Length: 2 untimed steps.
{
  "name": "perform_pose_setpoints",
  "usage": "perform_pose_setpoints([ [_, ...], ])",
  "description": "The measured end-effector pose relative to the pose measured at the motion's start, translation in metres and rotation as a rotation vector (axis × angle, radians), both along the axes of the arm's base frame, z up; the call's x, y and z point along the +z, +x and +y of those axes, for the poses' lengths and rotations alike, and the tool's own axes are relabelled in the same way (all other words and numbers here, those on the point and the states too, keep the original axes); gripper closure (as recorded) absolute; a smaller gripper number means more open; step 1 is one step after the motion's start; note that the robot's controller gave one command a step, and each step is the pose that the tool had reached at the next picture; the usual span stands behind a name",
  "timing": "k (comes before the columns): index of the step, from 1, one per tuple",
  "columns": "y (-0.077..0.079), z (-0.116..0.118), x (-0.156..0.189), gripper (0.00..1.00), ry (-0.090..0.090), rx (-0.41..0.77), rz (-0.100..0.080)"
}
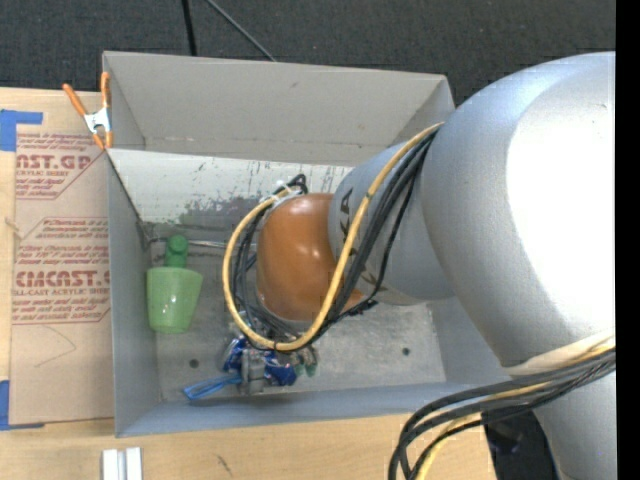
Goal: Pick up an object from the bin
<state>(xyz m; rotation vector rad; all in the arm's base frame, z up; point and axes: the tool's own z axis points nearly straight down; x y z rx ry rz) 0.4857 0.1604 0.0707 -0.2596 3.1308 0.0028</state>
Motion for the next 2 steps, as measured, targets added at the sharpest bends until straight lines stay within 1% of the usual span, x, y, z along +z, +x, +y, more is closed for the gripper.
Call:
perform_pose_setpoints([
  [1, 0.028, -0.014, 0.097, 1.00, 0.001, -0.019, -0.010],
  [2, 0.027, 0.000, 0.179, 1.00, 0.002, -0.021, -0.011],
])
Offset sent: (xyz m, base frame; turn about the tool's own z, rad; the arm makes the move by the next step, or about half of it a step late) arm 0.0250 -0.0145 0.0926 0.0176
